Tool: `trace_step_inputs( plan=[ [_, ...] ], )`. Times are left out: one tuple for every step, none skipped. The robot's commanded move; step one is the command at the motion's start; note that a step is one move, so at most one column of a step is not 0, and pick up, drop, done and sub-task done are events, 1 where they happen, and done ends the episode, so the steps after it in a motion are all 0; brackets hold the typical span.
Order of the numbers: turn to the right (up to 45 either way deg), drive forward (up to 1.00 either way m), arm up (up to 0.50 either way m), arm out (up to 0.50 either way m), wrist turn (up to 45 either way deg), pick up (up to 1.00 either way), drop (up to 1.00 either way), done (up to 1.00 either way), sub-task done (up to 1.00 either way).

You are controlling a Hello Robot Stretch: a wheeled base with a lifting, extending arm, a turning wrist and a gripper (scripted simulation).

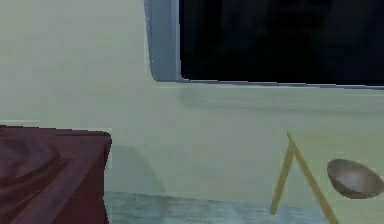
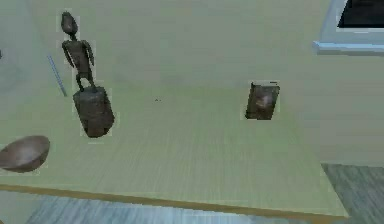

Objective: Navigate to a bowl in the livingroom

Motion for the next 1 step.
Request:
trace_step_inputs(
  plan=[
    [-45.0, 0.00, 0.00, 0.00, 0.0, 0.00, 0.00, 0.00, 0.00]
  ],
)
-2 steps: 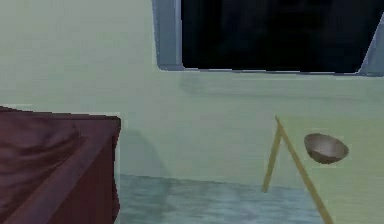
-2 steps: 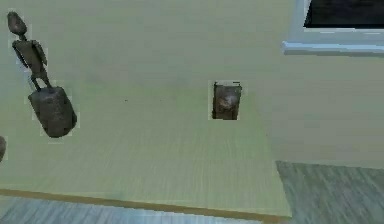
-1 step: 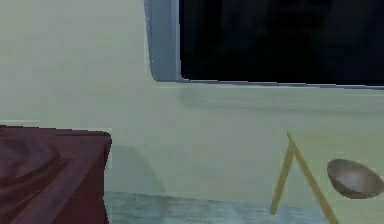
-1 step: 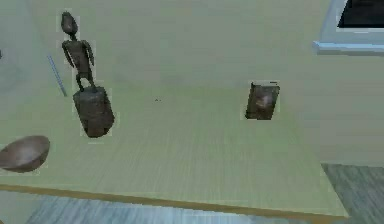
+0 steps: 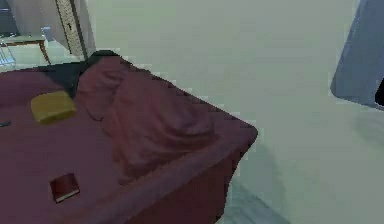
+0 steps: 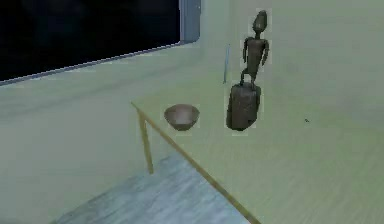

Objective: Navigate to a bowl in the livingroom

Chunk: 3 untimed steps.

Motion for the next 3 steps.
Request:
trace_step_inputs(
  plan=[
    [-45.0, 0.00, 0.00, 0.00, 0.0, 0.00, 0.00, 0.00, 0.00],
    [-45.0, 0.00, 0.00, 0.00, 0.0, 0.00, 0.00, 0.00, 0.00],
    [-30.0, 0.00, 0.00, 0.00, 0.0, 0.00, 0.00, 0.00, 0.00]
  ],
)
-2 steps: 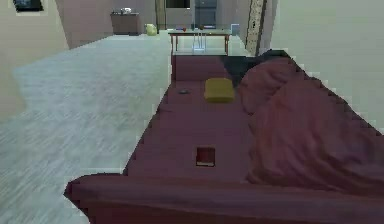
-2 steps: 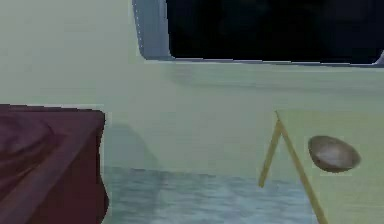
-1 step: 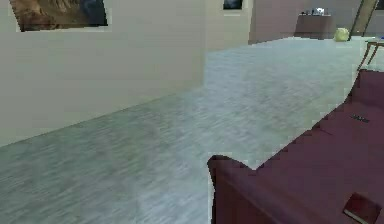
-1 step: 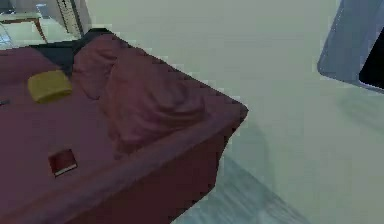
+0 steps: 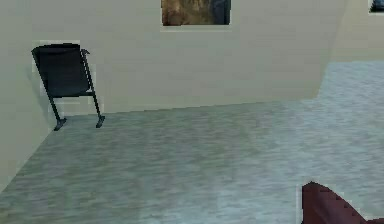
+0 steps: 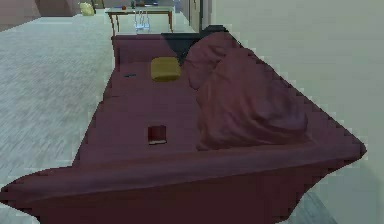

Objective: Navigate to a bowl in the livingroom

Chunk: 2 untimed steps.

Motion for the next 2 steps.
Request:
trace_step_inputs(
  plan=[
    [0.0, 0.15, 0.00, 0.00, 0.0, 0.00, 0.00, 0.00, 0.00],
    [-45.0, 0.00, 0.00, 0.00, 0.0, 0.00, 0.00, 0.00, 0.00]
  ],
)
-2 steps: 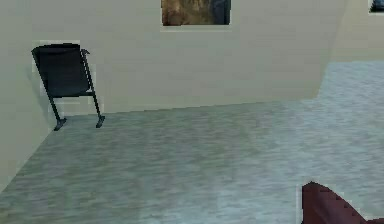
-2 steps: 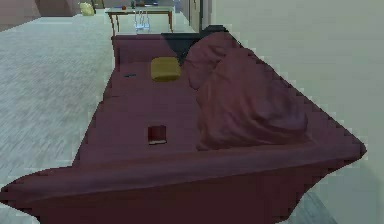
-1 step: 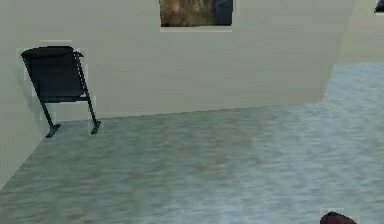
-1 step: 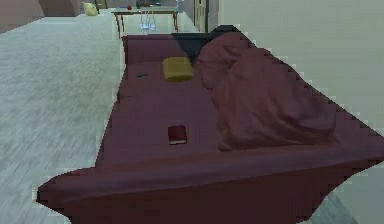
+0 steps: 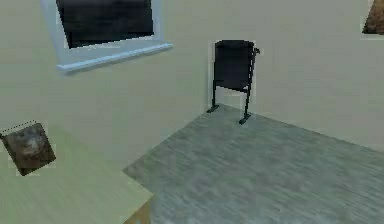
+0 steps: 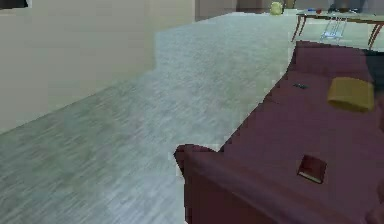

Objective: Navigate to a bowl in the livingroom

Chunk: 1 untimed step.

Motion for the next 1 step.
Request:
trace_step_inputs(
  plan=[
    [-45.0, 0.00, 0.00, 0.00, 0.0, 0.00, 0.00, 0.00, 0.00]
  ],
)
